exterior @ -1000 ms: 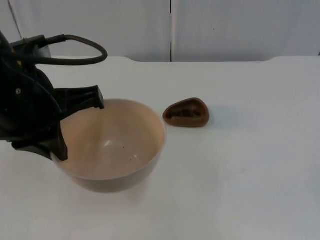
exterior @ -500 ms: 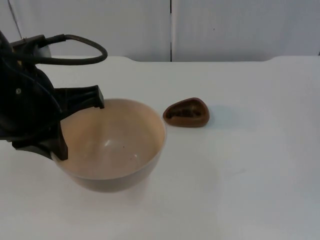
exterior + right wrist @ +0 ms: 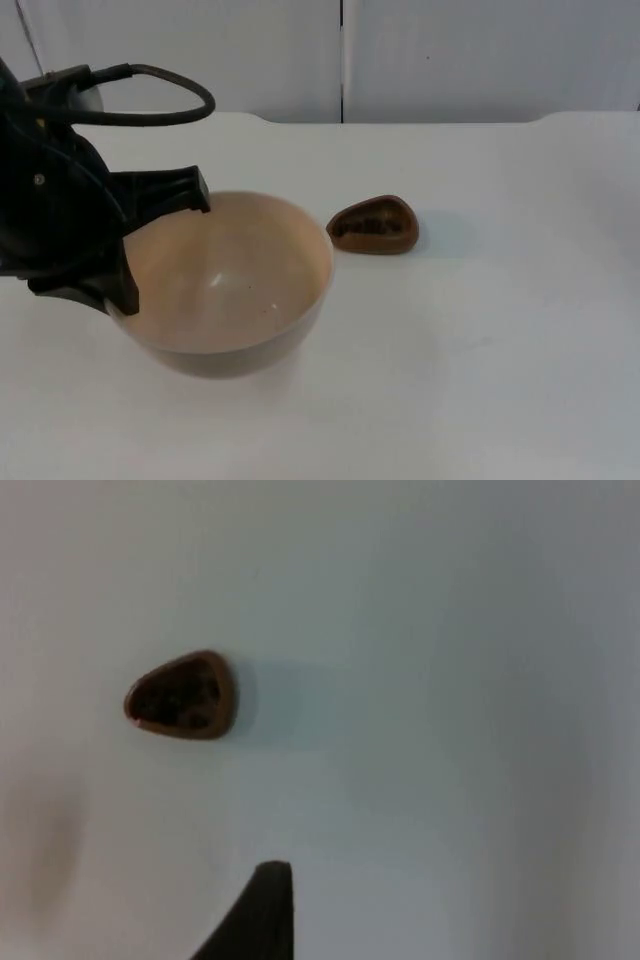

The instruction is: Pick up the bowl with the left hand and pour the coffee beans from the cup into the bowl with the right hand.

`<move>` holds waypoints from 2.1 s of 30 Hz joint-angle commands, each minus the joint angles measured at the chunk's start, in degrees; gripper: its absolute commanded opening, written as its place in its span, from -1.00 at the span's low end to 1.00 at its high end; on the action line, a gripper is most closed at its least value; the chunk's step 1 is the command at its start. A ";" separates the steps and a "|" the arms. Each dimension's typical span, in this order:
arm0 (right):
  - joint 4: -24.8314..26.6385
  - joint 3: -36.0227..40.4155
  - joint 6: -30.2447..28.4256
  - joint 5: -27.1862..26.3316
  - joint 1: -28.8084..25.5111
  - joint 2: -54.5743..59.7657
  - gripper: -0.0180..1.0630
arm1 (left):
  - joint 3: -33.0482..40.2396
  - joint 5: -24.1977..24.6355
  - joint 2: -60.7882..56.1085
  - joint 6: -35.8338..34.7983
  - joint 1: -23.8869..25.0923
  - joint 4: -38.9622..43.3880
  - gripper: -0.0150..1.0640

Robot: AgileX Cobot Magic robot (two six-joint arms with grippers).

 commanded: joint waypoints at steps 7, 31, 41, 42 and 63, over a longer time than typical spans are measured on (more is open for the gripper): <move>-10.06 -10.91 6.78 2.51 13.68 14.39 0.98 | 0.08 -1.10 -0.42 0.02 0.10 -0.61 -0.98; -16.73 -17.57 19.04 -12.81 23.73 39.07 0.82 | 0.08 -1.06 -0.32 0.02 0.10 -0.61 -0.98; -16.63 -24.17 21.58 -14.28 23.76 50.56 0.71 | 0.08 -1.16 -0.32 0.02 0.10 -0.61 -0.98; -17.04 -26.16 21.58 -13.22 23.76 51.79 0.70 | 0.08 -1.16 -0.32 0.02 0.10 -0.61 -0.98; -19.25 -35.52 21.59 -9.40 23.64 60.92 0.56 | 0.08 -1.27 -0.32 0.02 0.10 -0.71 -0.98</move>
